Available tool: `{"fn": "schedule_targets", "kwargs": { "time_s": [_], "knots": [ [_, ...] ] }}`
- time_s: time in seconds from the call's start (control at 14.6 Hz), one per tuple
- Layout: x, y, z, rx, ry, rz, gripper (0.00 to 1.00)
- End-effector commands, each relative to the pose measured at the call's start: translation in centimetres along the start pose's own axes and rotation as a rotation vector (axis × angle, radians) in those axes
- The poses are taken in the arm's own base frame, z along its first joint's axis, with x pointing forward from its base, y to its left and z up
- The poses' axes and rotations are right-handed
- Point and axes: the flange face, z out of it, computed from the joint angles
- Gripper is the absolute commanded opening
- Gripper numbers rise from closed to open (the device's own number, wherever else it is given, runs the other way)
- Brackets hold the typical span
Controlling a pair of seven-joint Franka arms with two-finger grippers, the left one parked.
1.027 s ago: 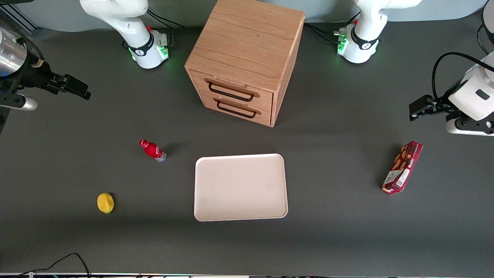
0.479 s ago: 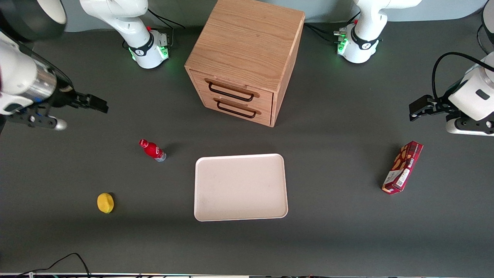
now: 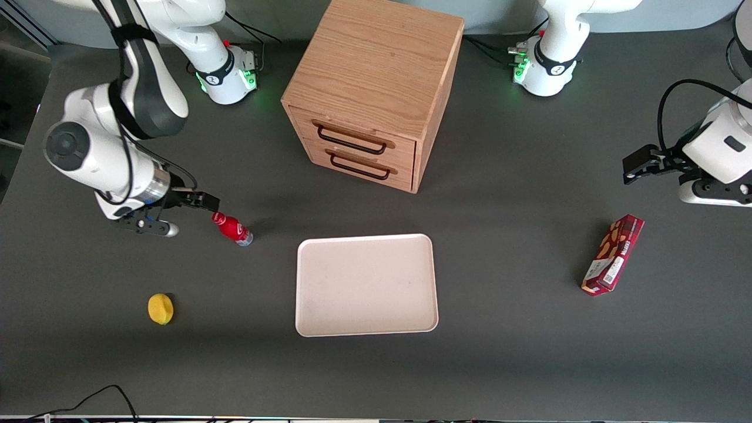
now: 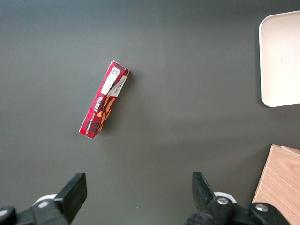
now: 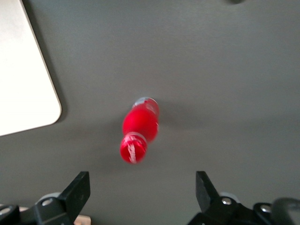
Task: Place coke bottle on tray
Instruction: 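Move the open right gripper down over the red Coca-Cola bottle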
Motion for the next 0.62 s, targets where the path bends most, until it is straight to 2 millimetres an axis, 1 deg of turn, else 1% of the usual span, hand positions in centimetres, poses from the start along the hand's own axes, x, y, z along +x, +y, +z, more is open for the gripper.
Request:
{"fn": "schedule_targets", "kwargs": {
  "time_s": [0.0,0.21,0.27,0.34,0.41,0.48,0.55],
  "knots": [
    [0.8,-0.4,2.2,0.029,0.026,0.036,1.0],
    [0.7,-0.1,4.7,0.033,0.048,0.035,1.0],
    [0.6,-0.1,5.2,0.034,0.051,0.034,0.97],
    [0.3,0.1,5.8,0.031,0.046,0.036,0.82],
    [0.0,0.1,6.0,0.031,0.046,0.033,0.49],
    [0.0,0.1,6.0,0.028,0.044,0.029,0.14],
    [-0.1,0.1,6.1,0.028,0.042,0.029,0.0]
  ]
}}
